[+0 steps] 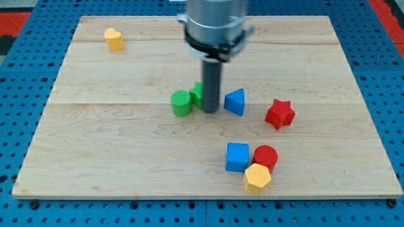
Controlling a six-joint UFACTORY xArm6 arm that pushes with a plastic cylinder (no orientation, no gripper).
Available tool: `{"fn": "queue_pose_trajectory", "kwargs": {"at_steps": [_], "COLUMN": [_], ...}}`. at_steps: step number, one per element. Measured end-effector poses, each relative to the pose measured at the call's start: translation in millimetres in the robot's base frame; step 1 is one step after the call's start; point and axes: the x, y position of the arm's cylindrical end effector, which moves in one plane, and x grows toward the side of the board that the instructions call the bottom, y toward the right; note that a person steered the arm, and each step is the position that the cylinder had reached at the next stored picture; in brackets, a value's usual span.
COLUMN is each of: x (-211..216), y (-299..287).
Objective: Push the green star towards center top
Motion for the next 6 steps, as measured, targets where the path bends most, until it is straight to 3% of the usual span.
{"fn": "queue_pose_trajectory", "kwargs": {"at_steps": [1, 2, 3, 5, 6], "x": [-43, -69, -96, -105, -156], "y": [-48, -44, -19, 25, 33]}}
